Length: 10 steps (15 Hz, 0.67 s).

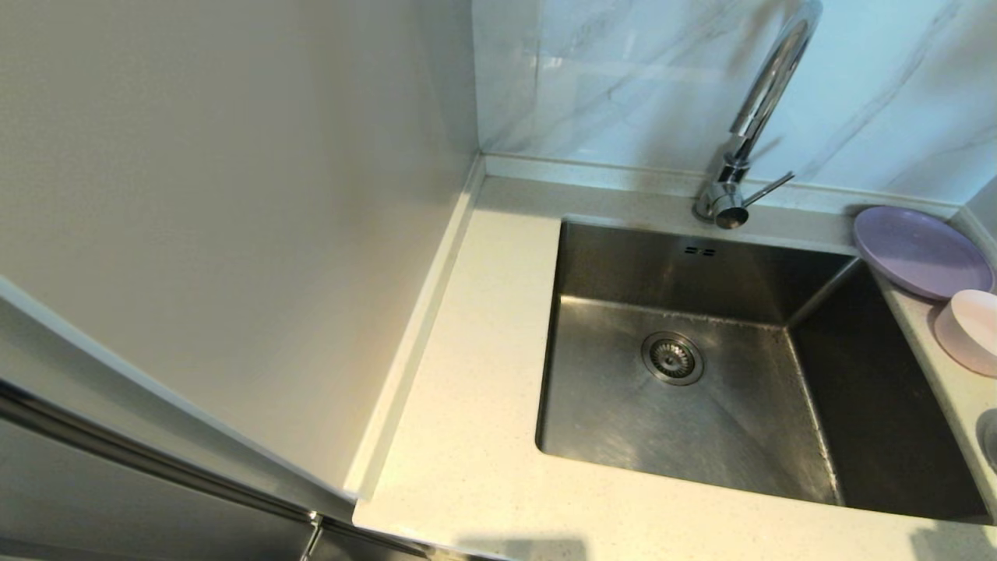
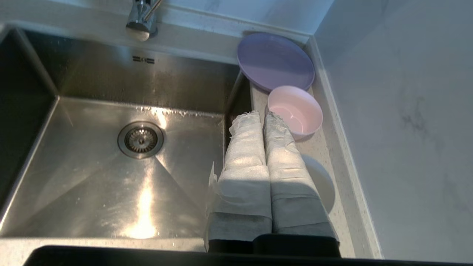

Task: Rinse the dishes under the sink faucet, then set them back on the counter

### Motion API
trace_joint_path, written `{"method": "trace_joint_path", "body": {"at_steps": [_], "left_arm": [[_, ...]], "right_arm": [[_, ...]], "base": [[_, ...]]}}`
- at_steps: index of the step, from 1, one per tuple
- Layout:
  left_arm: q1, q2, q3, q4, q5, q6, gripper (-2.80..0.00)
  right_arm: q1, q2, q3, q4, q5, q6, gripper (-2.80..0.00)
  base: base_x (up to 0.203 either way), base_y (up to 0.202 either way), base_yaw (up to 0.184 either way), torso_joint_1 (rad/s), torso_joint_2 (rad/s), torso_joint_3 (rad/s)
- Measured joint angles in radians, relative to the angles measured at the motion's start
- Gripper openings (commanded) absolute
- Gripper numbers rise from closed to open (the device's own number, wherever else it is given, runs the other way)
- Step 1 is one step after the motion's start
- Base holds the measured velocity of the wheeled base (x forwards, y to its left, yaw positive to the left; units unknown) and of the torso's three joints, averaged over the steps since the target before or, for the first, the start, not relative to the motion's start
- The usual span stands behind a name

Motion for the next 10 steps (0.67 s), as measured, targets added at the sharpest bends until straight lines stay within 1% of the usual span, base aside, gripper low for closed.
{"method": "trace_joint_path", "body": {"at_steps": [3,7,10], "left_arm": [[0.0,0.0,0.0,0.0,0.0,0.0,-2.8],[0.0,0.0,0.0,0.0,0.0,0.0,-2.8],[0.0,0.0,0.0,0.0,0.0,0.0,-2.8]], "right_arm": [[0.06,-0.063,0.044,0.007,-0.006,-0.019,-2.8],[0.122,-0.157,0.142,0.003,-0.006,-0.035,-2.8],[0.168,-0.227,0.218,0.001,-0.001,-0.108,-2.8]], "base": [[0.0,0.0,0.0,0.0,0.0,0.0],[0.0,0.0,0.0,0.0,0.0,0.0],[0.0,0.0,0.0,0.0,0.0,0.0]]}}
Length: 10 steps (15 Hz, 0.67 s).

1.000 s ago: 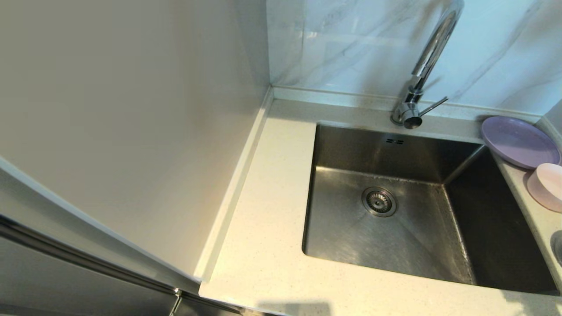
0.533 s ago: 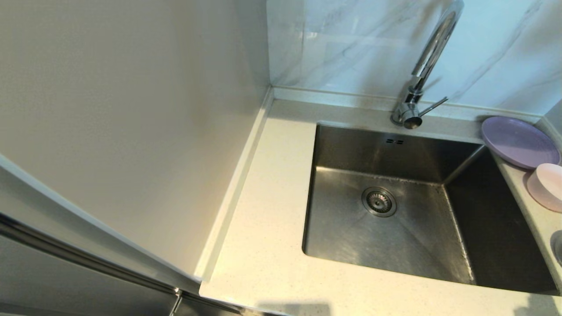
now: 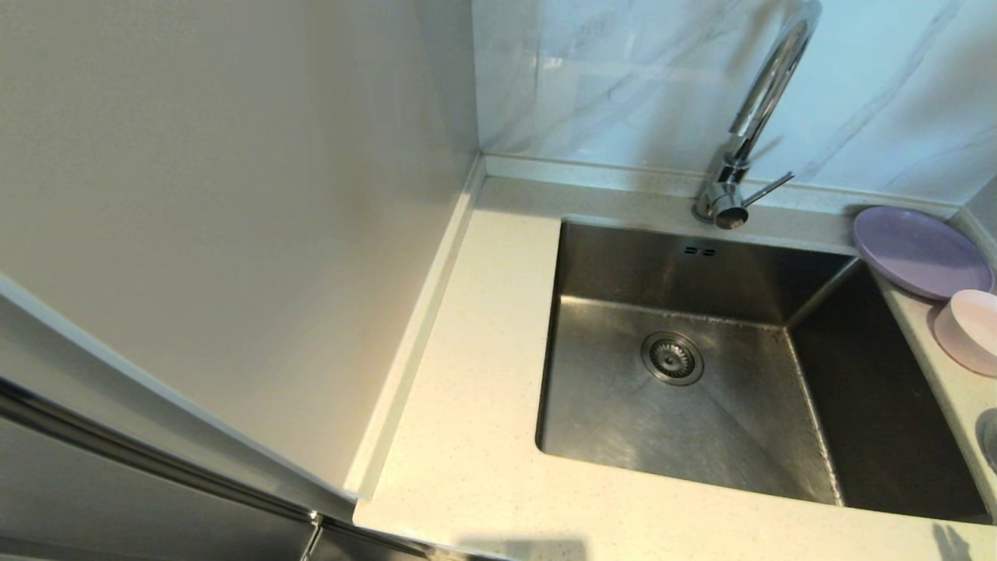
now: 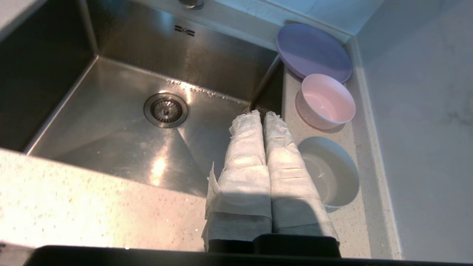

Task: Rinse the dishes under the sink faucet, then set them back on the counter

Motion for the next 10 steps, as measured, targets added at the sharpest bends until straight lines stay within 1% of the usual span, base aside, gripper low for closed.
{"method": "trace_joint_path", "body": {"at_steps": [3,7,10], "left_arm": [[0.0,0.0,0.0,0.0,0.0,0.0,-2.8],[0.0,0.0,0.0,0.0,0.0,0.0,-2.8],[0.0,0.0,0.0,0.0,0.0,0.0,-2.8]], "right_arm": [[0.006,-0.075,0.095,-0.002,0.002,-0.007,-2.8],[-0.013,-0.161,0.193,0.003,0.009,0.002,-2.8],[-0.016,-0.216,0.254,0.003,0.058,0.003,-2.8]], "base": [[0.0,0.0,0.0,0.0,0.0,0.0],[0.0,0.0,0.0,0.0,0.0,0.0],[0.0,0.0,0.0,0.0,0.0,0.0]]}}
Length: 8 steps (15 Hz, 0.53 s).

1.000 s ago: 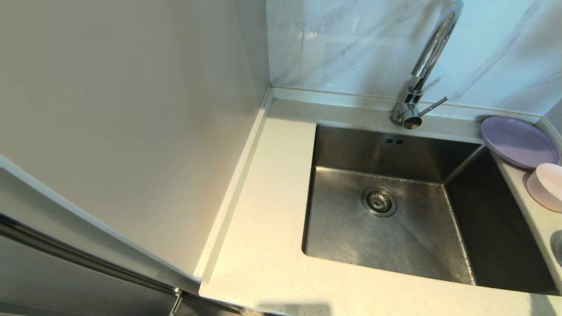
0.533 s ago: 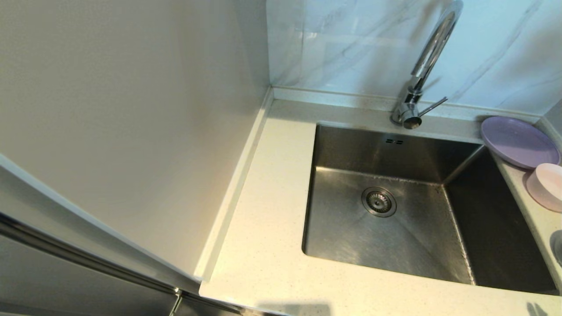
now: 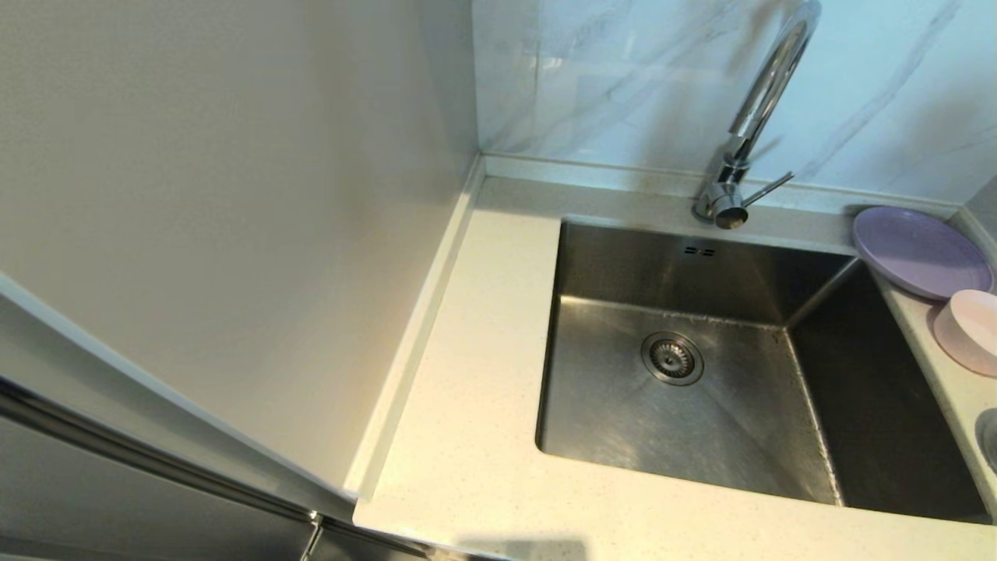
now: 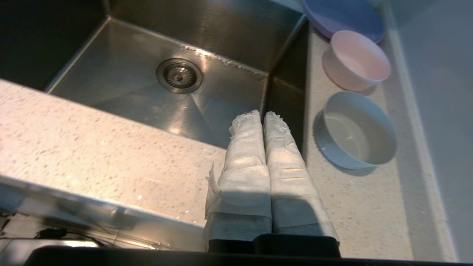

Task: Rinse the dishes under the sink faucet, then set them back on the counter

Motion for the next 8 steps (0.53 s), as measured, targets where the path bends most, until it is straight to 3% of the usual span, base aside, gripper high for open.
{"method": "trace_joint_path", "body": {"at_steps": [6,8], "left_arm": [[0.0,0.0,0.0,0.0,0.0,0.0,-2.8],[0.0,0.0,0.0,0.0,0.0,0.0,-2.8]], "right_arm": [[-0.001,-0.072,0.105,-0.011,0.183,-0.009,-2.8],[-0.001,-0.081,0.136,-0.027,0.204,0.001,-2.8]], "base": [[0.0,0.0,0.0,0.0,0.0,0.0],[0.0,0.0,0.0,0.0,0.0,0.0]]}}
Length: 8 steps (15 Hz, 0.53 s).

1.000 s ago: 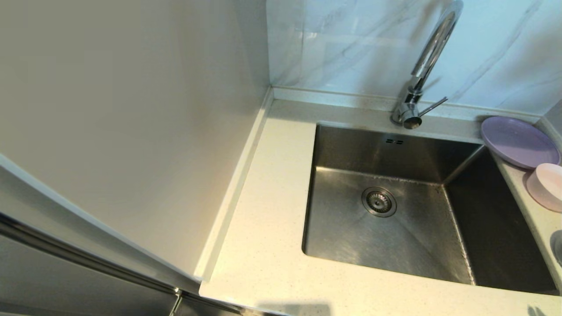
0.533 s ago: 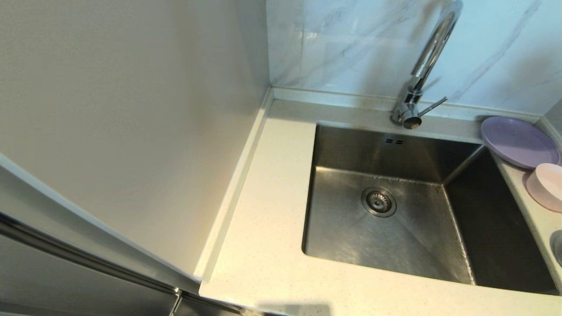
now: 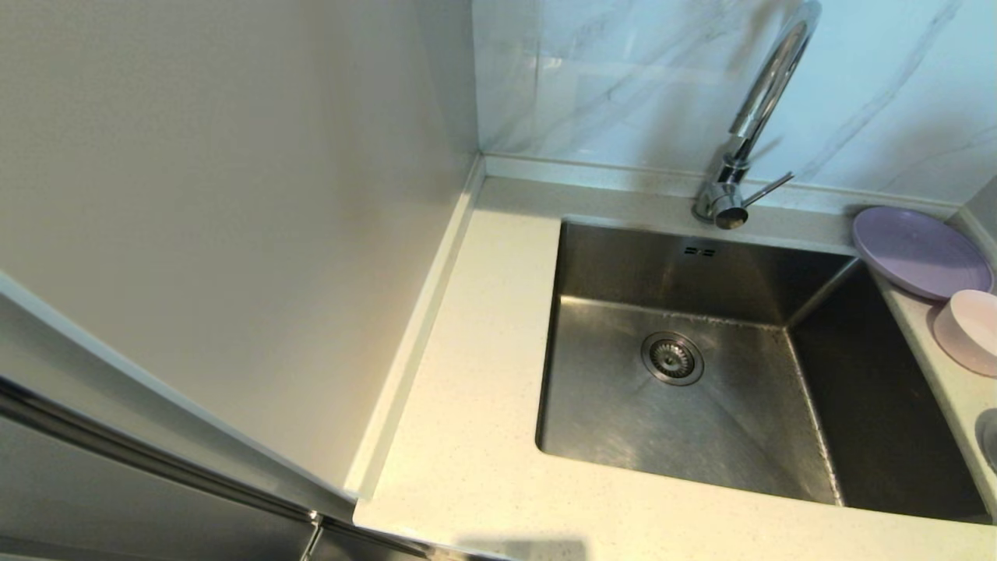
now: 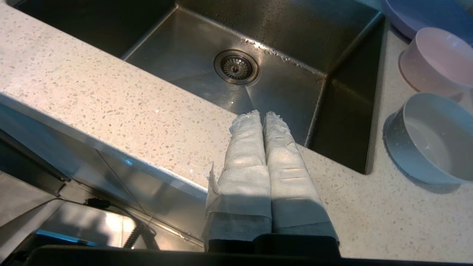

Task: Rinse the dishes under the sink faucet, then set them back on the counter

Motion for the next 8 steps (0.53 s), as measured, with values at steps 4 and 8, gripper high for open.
{"method": "trace_joint_path", "body": {"at_steps": [4,8], "left_arm": [[0.0,0.0,0.0,0.0,0.0,0.0,-2.8],[0.0,0.0,0.0,0.0,0.0,0.0,-2.8]], "right_arm": [[0.0,-0.006,0.028,-0.026,-0.04,0.022,-2.8],[0.0,-0.006,0.038,-0.034,-0.058,0.043,-2.8]], "base": [[0.0,0.0,0.0,0.0,0.0,0.0],[0.0,0.0,0.0,0.0,0.0,0.0]]}}
